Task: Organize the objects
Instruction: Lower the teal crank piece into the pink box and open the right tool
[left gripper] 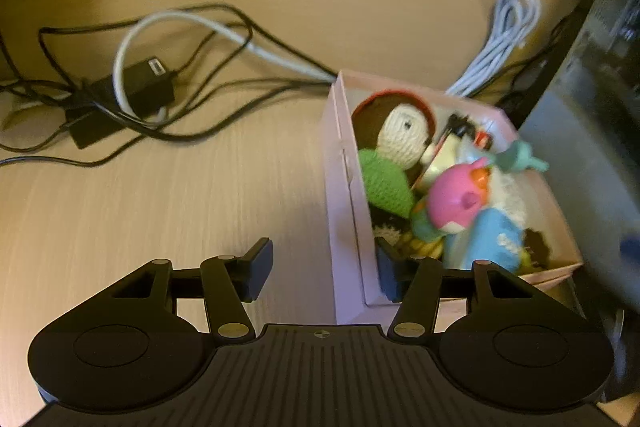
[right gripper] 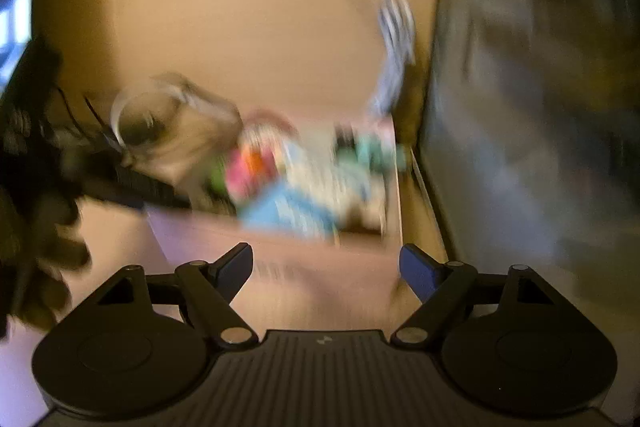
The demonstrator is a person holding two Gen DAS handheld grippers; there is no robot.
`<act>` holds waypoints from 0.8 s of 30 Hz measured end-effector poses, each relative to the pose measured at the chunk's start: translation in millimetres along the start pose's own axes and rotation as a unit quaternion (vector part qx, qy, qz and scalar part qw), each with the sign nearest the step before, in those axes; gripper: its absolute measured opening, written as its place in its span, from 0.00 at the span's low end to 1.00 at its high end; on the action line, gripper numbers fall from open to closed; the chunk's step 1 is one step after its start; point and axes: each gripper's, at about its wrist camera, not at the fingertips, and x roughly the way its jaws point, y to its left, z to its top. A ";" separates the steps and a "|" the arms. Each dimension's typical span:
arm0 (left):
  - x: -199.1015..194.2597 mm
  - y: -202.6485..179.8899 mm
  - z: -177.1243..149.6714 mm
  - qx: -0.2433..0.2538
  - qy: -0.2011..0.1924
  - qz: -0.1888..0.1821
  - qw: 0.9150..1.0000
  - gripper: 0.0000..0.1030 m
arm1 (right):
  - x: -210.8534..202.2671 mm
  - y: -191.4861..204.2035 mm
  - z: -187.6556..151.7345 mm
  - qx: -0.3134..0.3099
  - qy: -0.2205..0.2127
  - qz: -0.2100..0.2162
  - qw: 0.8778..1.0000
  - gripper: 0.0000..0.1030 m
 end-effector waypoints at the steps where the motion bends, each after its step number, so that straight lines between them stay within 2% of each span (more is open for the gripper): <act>1: -7.3 3.0 -1.0 -0.010 -0.006 -0.008 1.000 0.57 | -1.8 1.8 10.6 -0.009 -0.019 -0.008 1.000 0.79; 3: -21.9 8.8 -3.4 -0.032 -0.016 -0.023 0.999 0.57 | 6.9 1.6 30.3 -0.008 -0.033 -0.017 0.999 0.72; 5: -40.6 14.0 -10.4 -0.046 -0.023 -0.032 0.998 0.57 | 30.0 2.6 47.0 -0.012 -0.032 -0.040 0.999 0.55; 6: -49.4 17.1 -14.9 -0.049 -0.023 -0.038 0.998 0.57 | 45.0 3.0 53.7 -0.015 -0.025 -0.049 0.998 0.52; 9: -77.2 29.6 -34.2 -0.055 -0.021 -0.048 0.997 0.57 | 85.0 1.2 67.0 -0.022 -0.011 -0.065 0.998 0.50; 13: -102.3 52.9 -59.1 -0.080 -0.014 -0.031 0.996 0.57 | 124.7 -5.7 71.9 -0.009 0.011 -0.080 0.997 0.50; 15: -113.6 68.1 -69.6 -0.099 -0.014 -0.016 0.995 0.56 | 131.6 -9.8 69.5 0.027 0.032 -0.063 0.997 0.50; 17: -121.0 83.7 -78.8 -0.122 -0.012 0.001 0.992 0.56 | 124.2 -7.2 62.2 0.059 0.037 -0.020 0.997 0.51; 21: -121.3 103.2 -90.6 -0.161 -0.003 0.024 0.987 0.56 | 107.7 6.0 46.6 0.071 0.035 0.035 0.996 0.52; 24: -123.7 105.9 -93.4 -0.168 -0.005 0.019 0.986 0.56 | 99.0 12.4 36.5 0.069 0.036 0.043 0.996 0.58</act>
